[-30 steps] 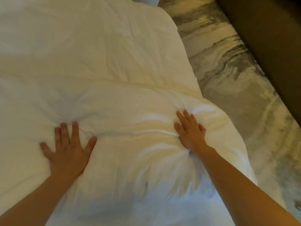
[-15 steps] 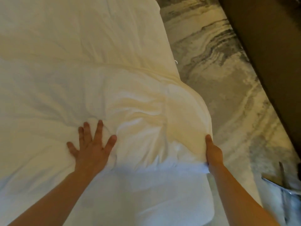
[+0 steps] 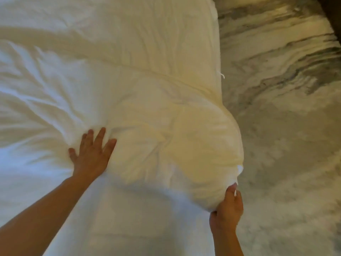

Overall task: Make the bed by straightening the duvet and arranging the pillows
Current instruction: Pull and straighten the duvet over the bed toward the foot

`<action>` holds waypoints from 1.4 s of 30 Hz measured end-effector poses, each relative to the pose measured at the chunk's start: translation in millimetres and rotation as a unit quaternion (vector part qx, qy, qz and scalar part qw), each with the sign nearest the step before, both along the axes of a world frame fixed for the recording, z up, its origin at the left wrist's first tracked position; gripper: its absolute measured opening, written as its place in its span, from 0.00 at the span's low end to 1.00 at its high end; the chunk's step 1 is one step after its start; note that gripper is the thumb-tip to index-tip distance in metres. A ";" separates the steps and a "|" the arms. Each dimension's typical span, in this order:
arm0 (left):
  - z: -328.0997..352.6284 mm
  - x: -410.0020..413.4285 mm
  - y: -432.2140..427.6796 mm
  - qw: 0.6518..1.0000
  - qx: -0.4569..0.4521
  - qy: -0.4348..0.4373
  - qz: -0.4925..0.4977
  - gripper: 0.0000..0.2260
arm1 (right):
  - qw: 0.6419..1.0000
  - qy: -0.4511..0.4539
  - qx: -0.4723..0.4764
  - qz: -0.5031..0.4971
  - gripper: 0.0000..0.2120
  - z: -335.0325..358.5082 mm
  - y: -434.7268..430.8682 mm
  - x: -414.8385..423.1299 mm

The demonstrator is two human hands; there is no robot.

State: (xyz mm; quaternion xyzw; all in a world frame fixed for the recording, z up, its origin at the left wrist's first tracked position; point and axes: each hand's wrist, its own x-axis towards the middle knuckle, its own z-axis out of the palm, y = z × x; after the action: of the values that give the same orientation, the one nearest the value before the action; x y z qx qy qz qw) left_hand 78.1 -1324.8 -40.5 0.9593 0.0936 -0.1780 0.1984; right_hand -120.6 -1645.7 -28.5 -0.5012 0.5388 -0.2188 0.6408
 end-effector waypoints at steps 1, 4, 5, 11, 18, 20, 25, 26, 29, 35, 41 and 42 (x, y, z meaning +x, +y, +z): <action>5.9 -7.9 -12.5 1.000 0.006 0.001 0.021 0.30 | 0.997 0.000 -0.057 0.045 0.18 16.4 -19.5 7.4; 26.8 -44.3 -59.5 0.999 0.036 0.007 0.038 0.29 | 0.938 -0.021 -0.270 0.215 0.18 78.9 -88.3 4.5; 32.7 -57.5 -78.0 0.998 0.044 0.006 0.038 0.29 | 0.918 -0.027 -0.303 0.255 0.15 90.6 -111.5 -2.0; 32.4 -114.7 -178.3 0.995 0.052 0.041 0.072 0.36 | 0.891 0.118 -0.217 0.380 0.27 20.2 -175.5 -33.9; 4.1 -119.6 -234.0 0.992 0.063 0.043 0.103 0.43 | 0.867 0.139 -0.070 0.473 0.35 -5.8 -213.5 -13.9; 1.1 -117.7 -246.1 0.992 0.057 0.032 0.111 0.43 | 0.885 0.150 0.059 0.438 0.27 -5.6 -230.7 7.4; -2.4 -95.9 -274.6 0.995 0.038 -0.034 0.086 0.40 | 0.902 0.085 0.228 0.357 0.36 4.5 -255.0 102.7; -2.5 -85.8 -278.8 0.995 0.033 -0.049 0.079 0.39 | 0.909 0.093 0.218 0.343 0.40 5.5 -254.4 121.7; -5.2 -39.1 -287.6 0.994 0.032 -0.085 0.061 0.37 | 0.920 0.109 0.190 0.326 0.52 -2.9 -257.3 173.5; -4.6 98.4 -292.5 0.988 0.027 -0.154 -0.007 0.46 | 0.921 0.130 0.086 0.357 0.30 4.3 -265.9 234.3; 31.7 194.8 -296.1 0.962 0.116 -0.028 -0.244 0.46 | 0.914 0.114 -0.159 0.354 0.56 66.2 -281.9 235.2; 39.8 200.8 -296.5 0.961 0.109 -0.001 -0.255 0.40 | 0.911 0.099 -0.208 0.341 0.55 75.8 -283.5 241.5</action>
State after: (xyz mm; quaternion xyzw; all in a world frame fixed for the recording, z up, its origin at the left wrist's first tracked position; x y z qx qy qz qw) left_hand 278.9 -1621.3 -0.7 0.9674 -0.1359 -0.2100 0.0404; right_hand 120.9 -1929.3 47.3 -0.7955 0.3383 -0.0428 0.5009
